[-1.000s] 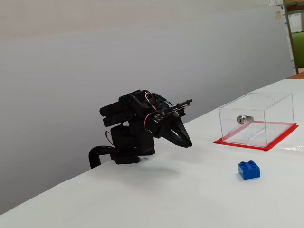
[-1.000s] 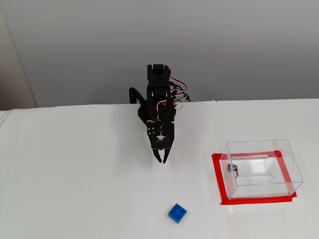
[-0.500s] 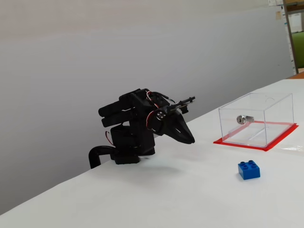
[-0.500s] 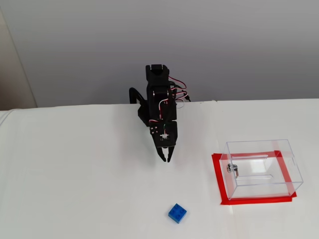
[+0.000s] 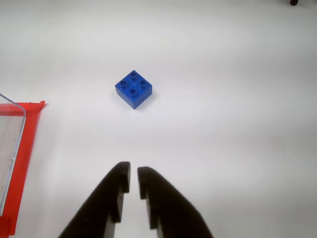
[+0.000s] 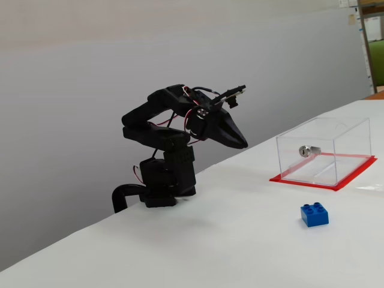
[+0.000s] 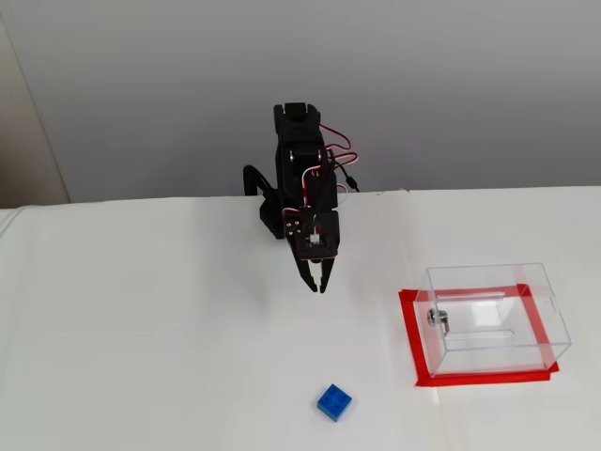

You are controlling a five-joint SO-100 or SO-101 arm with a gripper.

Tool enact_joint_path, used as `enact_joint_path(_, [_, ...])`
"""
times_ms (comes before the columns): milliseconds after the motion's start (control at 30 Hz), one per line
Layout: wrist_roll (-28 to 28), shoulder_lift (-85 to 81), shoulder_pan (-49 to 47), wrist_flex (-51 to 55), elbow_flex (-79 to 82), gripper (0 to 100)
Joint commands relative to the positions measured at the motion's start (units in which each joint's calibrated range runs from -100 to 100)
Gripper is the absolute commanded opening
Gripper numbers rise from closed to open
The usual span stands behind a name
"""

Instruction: Pick the blue lego brick and place it into the transparent box

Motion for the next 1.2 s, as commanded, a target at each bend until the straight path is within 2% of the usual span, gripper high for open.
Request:
enact_joint_path(0, [-0.16, 6.87, -1.58, 0.2, -9.14, 2])
enact_joint_path(333, [-0.16, 20.1, -2.25, 0.2, -21.89, 2])
enact_joint_path(700, [-0.11, 34.7, 3.07, 0.29, -36.63, 2])
enact_joint_path(1167, [0.2, 44.29, 12.46, 0.2, -41.24, 3])
